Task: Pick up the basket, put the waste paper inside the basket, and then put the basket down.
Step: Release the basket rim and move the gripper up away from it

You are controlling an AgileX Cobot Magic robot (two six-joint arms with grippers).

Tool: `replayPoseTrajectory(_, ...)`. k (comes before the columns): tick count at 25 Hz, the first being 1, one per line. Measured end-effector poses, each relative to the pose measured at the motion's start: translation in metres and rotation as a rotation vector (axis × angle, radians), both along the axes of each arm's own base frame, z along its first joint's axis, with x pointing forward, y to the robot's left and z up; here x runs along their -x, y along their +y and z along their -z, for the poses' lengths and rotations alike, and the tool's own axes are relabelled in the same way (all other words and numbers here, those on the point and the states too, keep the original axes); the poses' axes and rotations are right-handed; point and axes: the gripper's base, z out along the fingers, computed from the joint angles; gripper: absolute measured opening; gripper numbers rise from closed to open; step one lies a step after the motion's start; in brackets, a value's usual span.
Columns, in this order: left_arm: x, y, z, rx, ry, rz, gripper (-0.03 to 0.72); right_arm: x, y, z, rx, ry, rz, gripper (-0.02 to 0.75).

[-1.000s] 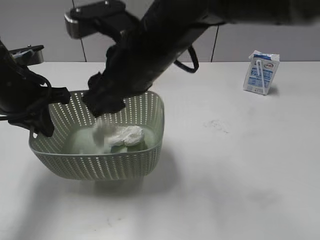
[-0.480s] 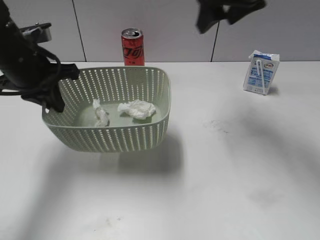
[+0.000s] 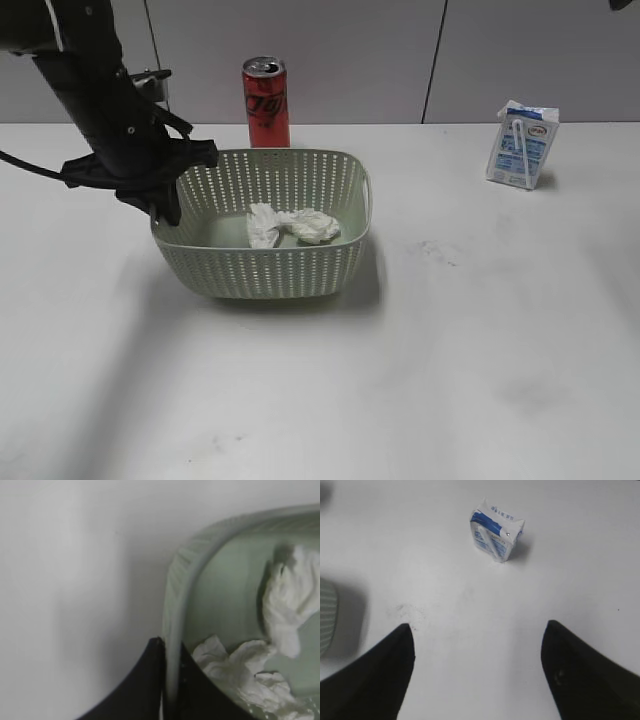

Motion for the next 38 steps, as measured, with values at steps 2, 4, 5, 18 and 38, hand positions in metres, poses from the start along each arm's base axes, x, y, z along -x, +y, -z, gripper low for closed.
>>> replayPoseTrajectory(2, -0.003, 0.000, 0.005, -0.011, -0.009, -0.002, 0.006, 0.029, -0.001, -0.017, -0.010, -0.031, -0.001, 0.593)
replayPoseTrajectory(4, -0.004, 0.000, 0.007, -0.014, -0.020, -0.005, 0.006, 0.066, -0.004, -0.027, -0.014, -0.046, -0.002, 0.593)
replayPoseTrajectory(5, -0.005, 0.000, 0.007, -0.012, -0.027, -0.007, 0.006, 0.085, -0.006, -0.028, -0.013, -0.048, -0.002, 0.593)
replayPoseTrajectory(18, -0.009, 0.000, 0.007, -0.007, -0.065, -0.012, 0.268, 0.271, -0.024, 0.067, 0.001, -0.114, 0.019, 0.591)
replayPoseTrajectory(38, 0.028, 0.128, -0.135, -0.105, -0.325, -0.043, 0.683, 0.369, -0.039, 0.104, -0.046, -0.494, 0.129, 0.591)
